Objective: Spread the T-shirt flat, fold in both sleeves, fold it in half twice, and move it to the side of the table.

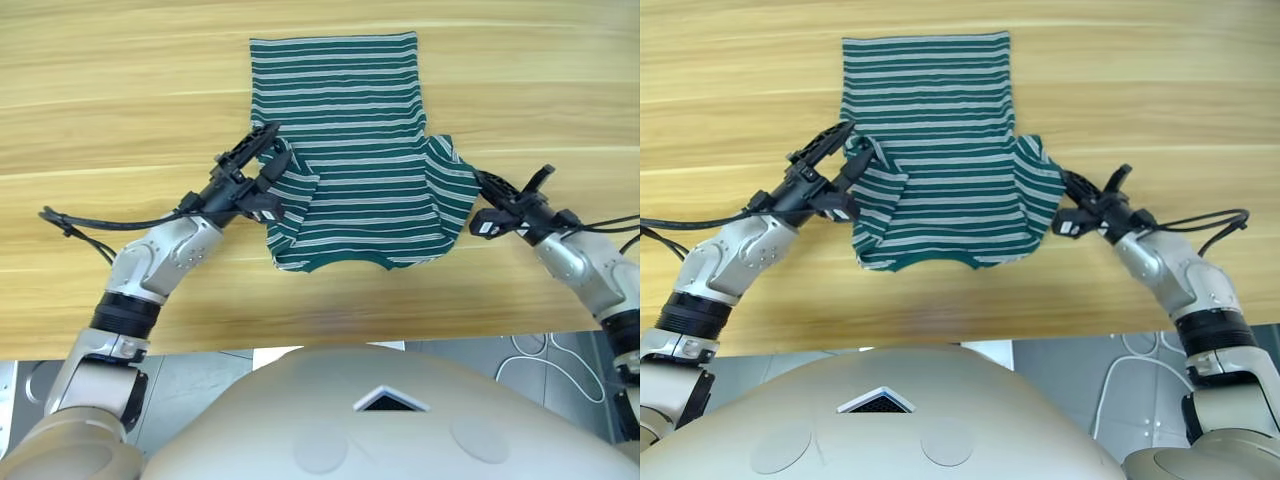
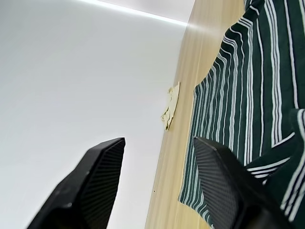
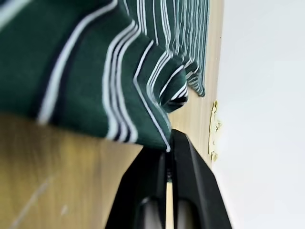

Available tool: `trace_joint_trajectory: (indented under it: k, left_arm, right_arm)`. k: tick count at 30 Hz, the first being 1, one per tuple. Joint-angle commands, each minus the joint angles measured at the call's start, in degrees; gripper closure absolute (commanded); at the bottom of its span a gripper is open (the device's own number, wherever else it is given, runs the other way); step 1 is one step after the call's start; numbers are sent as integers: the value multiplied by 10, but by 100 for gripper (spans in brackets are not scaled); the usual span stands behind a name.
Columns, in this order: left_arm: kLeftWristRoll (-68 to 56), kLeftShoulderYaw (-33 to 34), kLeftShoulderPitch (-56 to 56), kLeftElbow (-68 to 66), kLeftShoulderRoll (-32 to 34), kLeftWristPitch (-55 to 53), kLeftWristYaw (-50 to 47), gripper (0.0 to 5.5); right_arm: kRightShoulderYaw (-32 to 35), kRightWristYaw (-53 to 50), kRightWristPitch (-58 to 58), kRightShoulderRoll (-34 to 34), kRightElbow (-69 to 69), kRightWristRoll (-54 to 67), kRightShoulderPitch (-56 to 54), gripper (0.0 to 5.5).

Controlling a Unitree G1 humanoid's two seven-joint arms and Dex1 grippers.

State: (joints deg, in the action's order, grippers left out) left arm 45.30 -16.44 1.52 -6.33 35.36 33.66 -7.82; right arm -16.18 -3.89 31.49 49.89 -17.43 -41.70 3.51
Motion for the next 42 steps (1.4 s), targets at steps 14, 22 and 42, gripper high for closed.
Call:
trace_joint_trajectory:
  k: [14,22,42]
  left_arm:
    - [-3,11,-9,-24,3,0,-10,283]
    - [-1,0,-6,-40,-2,5,-12,283]
    - [5,-36,-1,-68,-14,9,-13,283]
  right_arm:
    - [14,-1,12,-51,95,-1,22,549]
    - [18,5,19,-66,131,0,13,549]
    - [-47,34,39,-110,88,-40,-35,514]
